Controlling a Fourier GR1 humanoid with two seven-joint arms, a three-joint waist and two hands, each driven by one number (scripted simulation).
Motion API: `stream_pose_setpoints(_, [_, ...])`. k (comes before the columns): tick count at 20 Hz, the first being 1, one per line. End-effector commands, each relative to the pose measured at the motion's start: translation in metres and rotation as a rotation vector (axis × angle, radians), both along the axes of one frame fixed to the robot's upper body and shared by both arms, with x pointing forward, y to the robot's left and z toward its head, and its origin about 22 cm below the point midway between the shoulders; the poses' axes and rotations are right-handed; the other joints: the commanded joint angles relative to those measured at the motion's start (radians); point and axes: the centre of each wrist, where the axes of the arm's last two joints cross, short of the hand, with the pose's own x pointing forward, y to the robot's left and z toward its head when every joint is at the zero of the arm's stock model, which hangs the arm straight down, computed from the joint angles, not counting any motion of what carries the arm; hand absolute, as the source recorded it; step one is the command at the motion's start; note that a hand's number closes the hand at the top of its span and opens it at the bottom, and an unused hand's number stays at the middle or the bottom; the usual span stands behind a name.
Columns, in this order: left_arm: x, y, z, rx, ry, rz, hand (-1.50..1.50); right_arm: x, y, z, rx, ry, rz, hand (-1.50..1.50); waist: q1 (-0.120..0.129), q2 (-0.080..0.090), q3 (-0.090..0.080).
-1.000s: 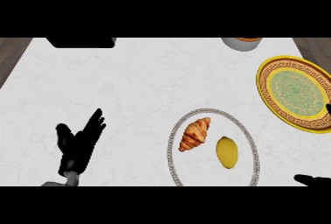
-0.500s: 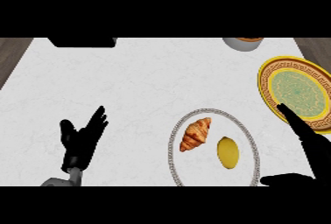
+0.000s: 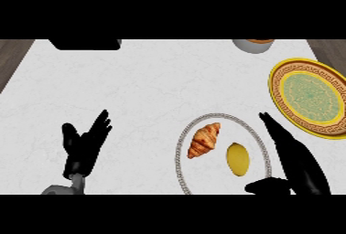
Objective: Pick the lemon from the placemat and place it in the plate
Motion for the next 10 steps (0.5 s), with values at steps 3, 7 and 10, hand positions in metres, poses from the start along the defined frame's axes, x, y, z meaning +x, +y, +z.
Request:
stream_pose_setpoints(3, [-0.014,-0.022,-0.002,-0.018,-0.028,0.004,0.00,-0.004,0.018,-0.016,0.029,0.044,0.005,-1.50,0.000,-0.001,0.000])
stream_pose_setpoints(7, [-0.007,-0.002,-0.016,-0.005,-0.005,-0.006,0.00,-0.003,0.012,-0.018,0.023,0.038,0.023,-1.50,-0.003,0.000,0.000])
stream_pose_setpoints(10, [-0.021,-0.016,-0.006,-0.004,-0.022,0.003,0.00,-0.008,0.027,-0.041,-0.056,0.043,-0.015,-1.50,-0.001,-0.001,0.000])
